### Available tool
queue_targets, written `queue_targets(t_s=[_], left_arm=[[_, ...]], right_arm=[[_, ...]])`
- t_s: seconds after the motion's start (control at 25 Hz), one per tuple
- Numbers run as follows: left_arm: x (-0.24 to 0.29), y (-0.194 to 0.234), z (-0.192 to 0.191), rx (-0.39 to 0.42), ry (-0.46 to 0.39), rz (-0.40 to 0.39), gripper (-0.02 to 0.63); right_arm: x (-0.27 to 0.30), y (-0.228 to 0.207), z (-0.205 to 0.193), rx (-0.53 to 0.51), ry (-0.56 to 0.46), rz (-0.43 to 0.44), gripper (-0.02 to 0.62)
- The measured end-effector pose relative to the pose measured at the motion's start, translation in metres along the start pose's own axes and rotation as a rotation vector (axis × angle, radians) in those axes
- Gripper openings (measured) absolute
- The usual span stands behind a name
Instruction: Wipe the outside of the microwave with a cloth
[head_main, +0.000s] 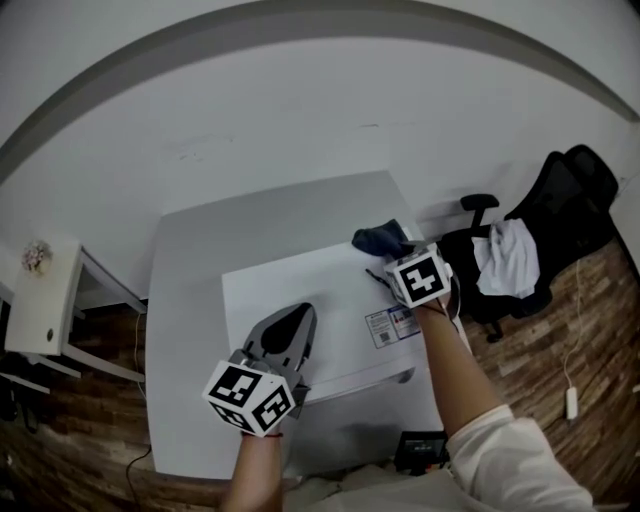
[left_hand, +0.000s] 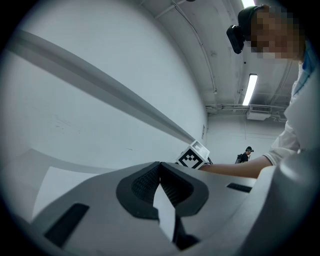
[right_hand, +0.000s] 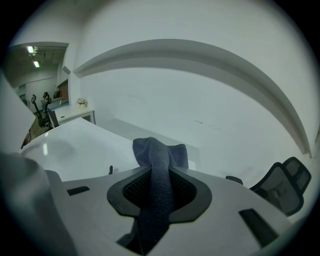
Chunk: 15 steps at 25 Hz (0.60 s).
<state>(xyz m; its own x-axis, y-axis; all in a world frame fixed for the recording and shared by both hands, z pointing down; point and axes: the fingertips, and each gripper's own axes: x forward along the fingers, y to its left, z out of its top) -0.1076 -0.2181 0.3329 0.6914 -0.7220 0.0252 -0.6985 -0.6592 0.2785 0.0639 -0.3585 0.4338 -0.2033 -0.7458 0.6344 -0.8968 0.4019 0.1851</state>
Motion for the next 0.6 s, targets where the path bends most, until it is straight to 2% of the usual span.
queue_targets(t_s=[0.36, 0.6], left_arm=[[-0.024, 0.027, 0.012, -0.02, -0.033, 0.018, 0.003], [-0.054, 0.048, 0.018, -0.037, -0.047, 0.045, 0.003]], right_arm=[[0.015, 0.079, 0.031, -0.078, -0.013, 0.08, 0.095], [0.021, 0.147, 0.057, -0.174, -0.04, 0.16, 0.095]])
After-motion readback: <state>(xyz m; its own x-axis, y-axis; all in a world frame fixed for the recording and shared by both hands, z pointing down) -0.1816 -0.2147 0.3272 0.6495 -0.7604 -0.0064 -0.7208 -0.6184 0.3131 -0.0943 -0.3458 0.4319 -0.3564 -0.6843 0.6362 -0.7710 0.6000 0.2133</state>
